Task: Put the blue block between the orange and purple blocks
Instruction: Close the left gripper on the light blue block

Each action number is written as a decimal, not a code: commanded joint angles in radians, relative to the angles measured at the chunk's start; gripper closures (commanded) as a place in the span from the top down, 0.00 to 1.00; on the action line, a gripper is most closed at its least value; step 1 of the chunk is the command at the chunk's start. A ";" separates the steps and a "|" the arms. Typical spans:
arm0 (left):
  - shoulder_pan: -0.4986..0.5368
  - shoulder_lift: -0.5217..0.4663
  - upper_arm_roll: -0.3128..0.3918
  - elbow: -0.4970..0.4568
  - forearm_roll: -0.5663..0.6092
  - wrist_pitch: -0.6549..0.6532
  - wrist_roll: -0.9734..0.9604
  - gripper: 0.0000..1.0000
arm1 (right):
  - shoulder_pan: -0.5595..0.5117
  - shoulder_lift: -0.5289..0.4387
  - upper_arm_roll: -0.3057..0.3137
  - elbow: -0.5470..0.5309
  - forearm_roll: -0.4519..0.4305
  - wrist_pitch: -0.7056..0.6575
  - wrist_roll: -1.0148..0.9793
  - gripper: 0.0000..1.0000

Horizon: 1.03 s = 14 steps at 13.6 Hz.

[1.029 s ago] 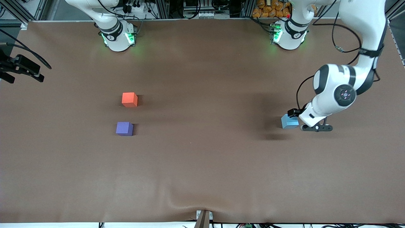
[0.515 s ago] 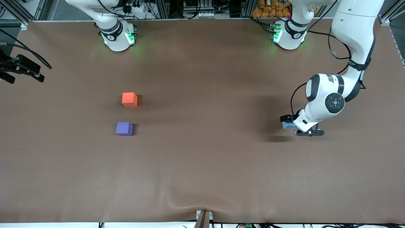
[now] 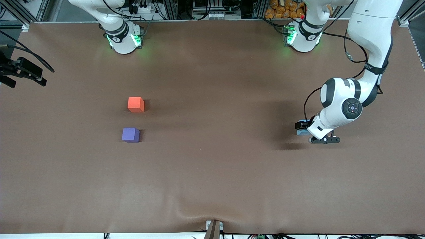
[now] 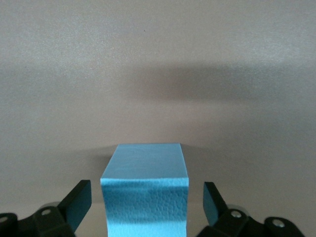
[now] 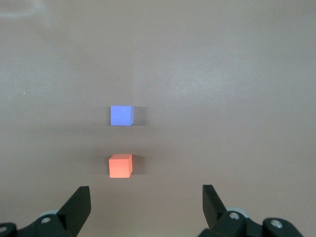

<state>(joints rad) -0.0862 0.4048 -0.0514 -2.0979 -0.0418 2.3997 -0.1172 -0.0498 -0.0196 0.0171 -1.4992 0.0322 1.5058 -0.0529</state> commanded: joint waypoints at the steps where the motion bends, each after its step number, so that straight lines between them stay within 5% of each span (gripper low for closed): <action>1: -0.007 -0.021 -0.001 -0.007 -0.021 -0.034 0.010 1.00 | 0.002 -0.020 0.000 -0.018 0.002 0.007 -0.010 1.00; 5: -0.007 0.022 -0.001 0.001 -0.009 -0.027 0.010 1.00 | 0.002 -0.020 0.000 -0.018 0.002 0.008 -0.010 1.00; 6: -0.009 0.025 -0.001 0.002 -0.007 -0.025 0.010 0.76 | 0.002 -0.020 0.000 -0.018 0.002 0.007 -0.010 1.00; 7: -0.009 0.025 -0.001 0.004 -0.004 -0.025 0.011 0.29 | 0.002 -0.020 0.000 -0.018 0.002 0.007 -0.010 1.00; 8: -0.009 0.019 -0.001 0.007 0.006 -0.027 0.011 0.04 | 0.002 -0.020 0.000 -0.018 0.002 0.007 -0.010 1.00; 14: -0.110 0.000 -0.105 0.186 0.026 -0.065 -0.167 0.00 | 0.001 -0.020 0.000 -0.018 0.002 0.005 -0.010 1.00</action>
<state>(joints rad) -0.1384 0.4084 -0.1181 -1.9809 -0.0243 2.3714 -0.1815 -0.0498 -0.0196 0.0173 -1.4995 0.0322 1.5061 -0.0529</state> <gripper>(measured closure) 0.423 0.000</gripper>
